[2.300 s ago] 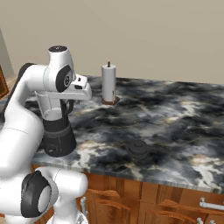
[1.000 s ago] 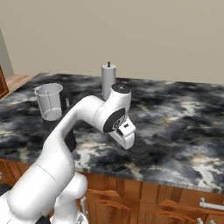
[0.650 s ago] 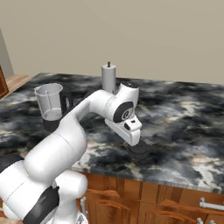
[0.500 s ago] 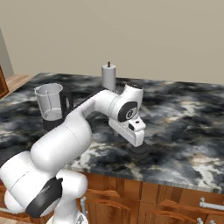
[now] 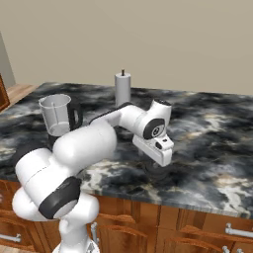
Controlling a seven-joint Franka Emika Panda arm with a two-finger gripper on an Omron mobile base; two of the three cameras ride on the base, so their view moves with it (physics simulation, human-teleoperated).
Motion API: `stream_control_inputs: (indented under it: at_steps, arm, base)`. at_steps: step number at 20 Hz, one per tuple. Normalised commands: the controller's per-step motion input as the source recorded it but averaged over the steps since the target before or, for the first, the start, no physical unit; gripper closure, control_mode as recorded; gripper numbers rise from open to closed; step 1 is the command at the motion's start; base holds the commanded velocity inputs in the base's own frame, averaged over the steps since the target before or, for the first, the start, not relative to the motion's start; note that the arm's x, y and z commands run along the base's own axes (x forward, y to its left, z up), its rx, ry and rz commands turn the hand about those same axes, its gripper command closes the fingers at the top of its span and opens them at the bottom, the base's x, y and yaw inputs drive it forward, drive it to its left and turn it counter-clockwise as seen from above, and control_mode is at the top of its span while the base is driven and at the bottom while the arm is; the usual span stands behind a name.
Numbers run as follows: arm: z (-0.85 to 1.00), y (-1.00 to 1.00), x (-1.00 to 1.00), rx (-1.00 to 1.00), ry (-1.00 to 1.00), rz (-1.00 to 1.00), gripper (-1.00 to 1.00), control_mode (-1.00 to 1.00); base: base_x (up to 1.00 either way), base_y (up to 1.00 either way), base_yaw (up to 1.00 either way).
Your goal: Close the lid blender by securely placing the lid on top.
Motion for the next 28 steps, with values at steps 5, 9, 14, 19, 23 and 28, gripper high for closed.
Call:
stream_control_inputs:
  at_steps: [5,9,14,19,23,28]
  arm:
    - [-0.23,0.0,0.56,0.0,0.0,0.01,-1.0,-1.0]
    - [-0.32,-0.04,0.39,0.0,0.0,0.06,-1.0,-1.0]
    - [-0.29,-0.03,0.19,0.0,0.0,0.07,-1.0,-1.0]
    - [-0.25,-0.05,0.3,0.0,0.0,0.07,-1.0,-1.0]
    - [-0.15,-0.25,0.4,0.0,0.0,0.06,-1.0,-1.0]
    - [-0.22,-0.02,0.21,0.0,-0.01,0.06,-1.0,-1.0]
  base:
    - [0.0,0.0,0.0]
    - [0.0,0.0,0.0]
    - [0.0,0.0,0.0]
    - [0.0,0.0,0.0]
    - [0.0,0.0,0.0]
    - [0.0,0.0,0.0]
